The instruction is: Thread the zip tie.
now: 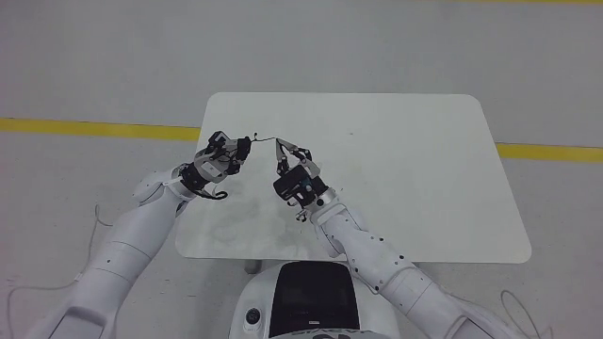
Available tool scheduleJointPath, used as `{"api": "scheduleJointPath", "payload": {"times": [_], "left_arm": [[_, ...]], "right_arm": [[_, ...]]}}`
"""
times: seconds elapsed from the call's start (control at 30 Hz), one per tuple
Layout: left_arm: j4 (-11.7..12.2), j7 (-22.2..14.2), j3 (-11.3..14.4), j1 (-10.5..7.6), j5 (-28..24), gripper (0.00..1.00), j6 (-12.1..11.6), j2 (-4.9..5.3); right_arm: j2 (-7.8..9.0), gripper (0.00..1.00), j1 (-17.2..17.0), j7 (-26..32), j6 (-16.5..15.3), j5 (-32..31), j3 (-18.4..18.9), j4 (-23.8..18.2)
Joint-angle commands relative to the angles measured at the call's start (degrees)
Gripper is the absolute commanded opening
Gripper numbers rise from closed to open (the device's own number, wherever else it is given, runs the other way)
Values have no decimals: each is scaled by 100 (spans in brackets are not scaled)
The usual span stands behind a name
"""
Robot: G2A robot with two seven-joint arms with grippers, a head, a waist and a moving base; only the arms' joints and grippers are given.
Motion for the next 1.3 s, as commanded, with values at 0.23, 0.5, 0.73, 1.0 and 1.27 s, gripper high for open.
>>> {"api": "scheduleJointPath", "payload": {"times": [0.23,0.5,0.73,1.0,1.27], "left_arm": [[0,0,0,0,0,0,0,0],[0,0,0,0,0,0,0,0],[0,0,0,0,0,0,0,0],[0,0,0,0,0,0,0,0],[0,0,0,0,0,0,0,0]], "right_arm": [[-32,0,5,21,-33,0,43,70],[-67,0,7,32,-69,0,85,128],[-90,0,0,51,-87,0,119,173],[-114,0,-10,104,-99,0,153,211],[-138,0,-9,132,-130,0,182,242]]}}
